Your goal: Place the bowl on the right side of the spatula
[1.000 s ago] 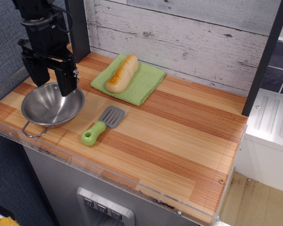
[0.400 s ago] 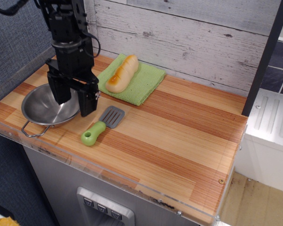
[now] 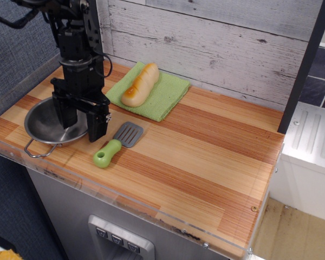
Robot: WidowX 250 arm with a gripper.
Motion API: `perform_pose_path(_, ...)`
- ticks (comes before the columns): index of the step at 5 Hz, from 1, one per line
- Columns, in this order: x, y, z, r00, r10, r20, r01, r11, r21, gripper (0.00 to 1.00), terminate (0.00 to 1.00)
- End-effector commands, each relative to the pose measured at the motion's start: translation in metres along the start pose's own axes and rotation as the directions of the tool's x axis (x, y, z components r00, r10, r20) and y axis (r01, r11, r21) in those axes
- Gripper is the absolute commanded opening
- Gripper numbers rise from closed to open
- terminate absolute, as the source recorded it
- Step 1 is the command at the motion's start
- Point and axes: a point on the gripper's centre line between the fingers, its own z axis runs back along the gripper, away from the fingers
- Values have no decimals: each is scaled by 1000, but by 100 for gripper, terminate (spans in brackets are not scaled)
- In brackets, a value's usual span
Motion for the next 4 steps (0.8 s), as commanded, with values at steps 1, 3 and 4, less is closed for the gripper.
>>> perform_pose_path(1,-1,7,9,999,20,32,-21,1000,18,0,0)
perform_pose_path(3,-12,2,32,997,37,66,-39,999,26,0,0)
perform_pose_path(4,-25,1,66,989,78,122,-82,996,24,0,0)
